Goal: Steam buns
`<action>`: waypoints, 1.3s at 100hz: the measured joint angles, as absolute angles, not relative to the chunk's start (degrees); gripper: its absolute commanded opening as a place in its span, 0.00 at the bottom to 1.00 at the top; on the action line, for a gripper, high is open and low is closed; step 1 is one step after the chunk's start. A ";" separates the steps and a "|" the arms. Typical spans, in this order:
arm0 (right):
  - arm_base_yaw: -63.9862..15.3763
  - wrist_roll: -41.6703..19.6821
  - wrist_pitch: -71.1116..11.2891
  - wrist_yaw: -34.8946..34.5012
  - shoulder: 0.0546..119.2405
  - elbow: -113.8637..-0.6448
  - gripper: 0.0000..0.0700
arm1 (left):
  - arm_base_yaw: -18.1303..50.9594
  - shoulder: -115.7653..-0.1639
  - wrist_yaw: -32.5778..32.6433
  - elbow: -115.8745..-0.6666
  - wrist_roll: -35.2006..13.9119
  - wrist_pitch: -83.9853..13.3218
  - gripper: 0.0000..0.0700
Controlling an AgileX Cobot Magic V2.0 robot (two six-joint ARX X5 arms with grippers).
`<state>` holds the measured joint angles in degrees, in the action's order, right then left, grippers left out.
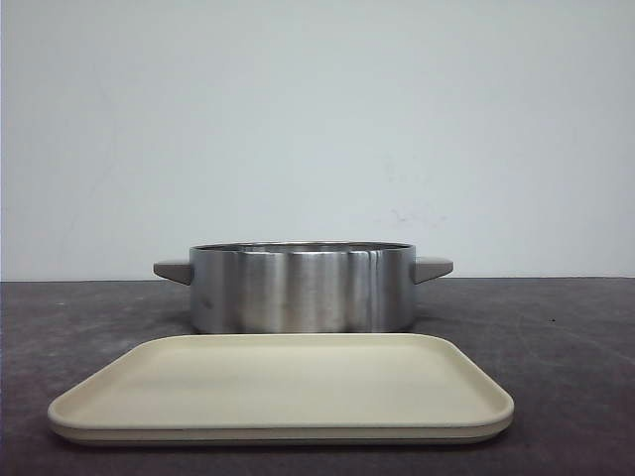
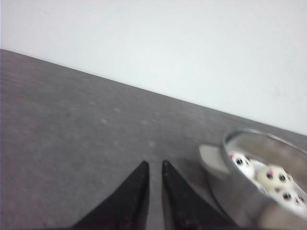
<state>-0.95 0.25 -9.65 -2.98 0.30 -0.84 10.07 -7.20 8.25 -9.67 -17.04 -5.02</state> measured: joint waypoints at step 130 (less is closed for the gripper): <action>-0.95 0.25 -9.65 -2.98 0.30 -0.84 0.01 | 3.22 -0.25 0.82 -1.85 -2.61 -10.59 0.00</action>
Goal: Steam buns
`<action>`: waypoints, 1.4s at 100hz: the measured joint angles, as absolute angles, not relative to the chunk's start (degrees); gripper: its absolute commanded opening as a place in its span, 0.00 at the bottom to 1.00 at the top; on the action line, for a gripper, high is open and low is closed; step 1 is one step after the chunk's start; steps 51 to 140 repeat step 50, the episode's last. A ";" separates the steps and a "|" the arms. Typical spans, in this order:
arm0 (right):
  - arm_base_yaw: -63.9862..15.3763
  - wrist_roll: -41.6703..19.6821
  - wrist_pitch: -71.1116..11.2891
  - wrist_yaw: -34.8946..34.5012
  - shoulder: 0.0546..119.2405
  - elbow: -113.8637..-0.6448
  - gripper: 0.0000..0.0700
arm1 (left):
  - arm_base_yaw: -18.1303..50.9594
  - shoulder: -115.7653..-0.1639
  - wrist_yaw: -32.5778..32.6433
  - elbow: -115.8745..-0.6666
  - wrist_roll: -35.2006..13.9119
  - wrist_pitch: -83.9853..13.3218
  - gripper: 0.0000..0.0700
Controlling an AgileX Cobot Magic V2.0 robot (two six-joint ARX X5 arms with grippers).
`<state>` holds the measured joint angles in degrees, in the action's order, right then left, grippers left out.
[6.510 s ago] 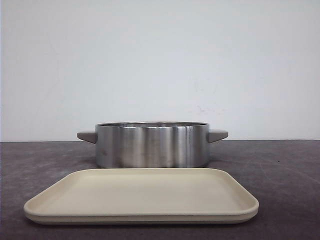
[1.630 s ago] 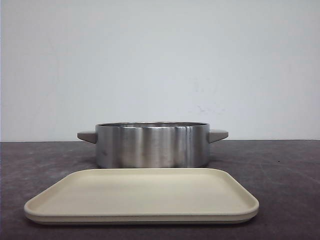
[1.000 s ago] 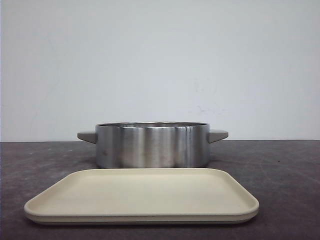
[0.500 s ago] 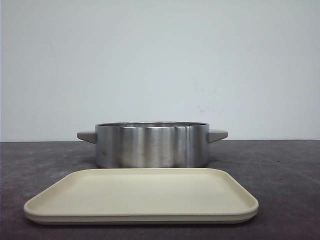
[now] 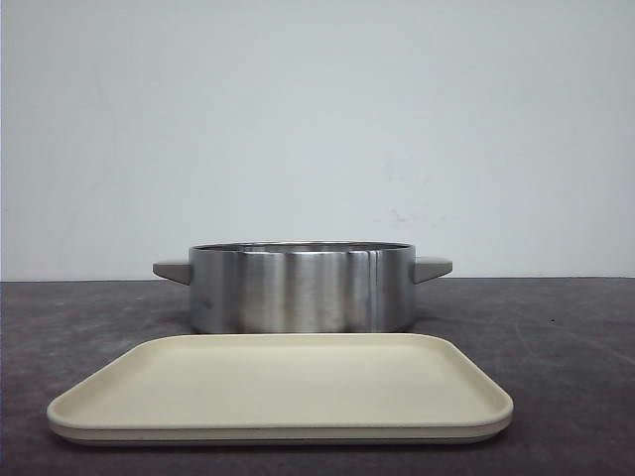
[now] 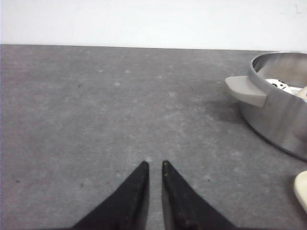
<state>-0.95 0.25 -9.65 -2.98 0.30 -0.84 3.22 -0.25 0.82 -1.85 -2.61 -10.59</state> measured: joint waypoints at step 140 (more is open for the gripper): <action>-0.95 0.25 -9.65 -2.98 0.30 -0.84 0.01 | 3.22 -0.25 0.80 -1.85 -3.18 -10.59 0.00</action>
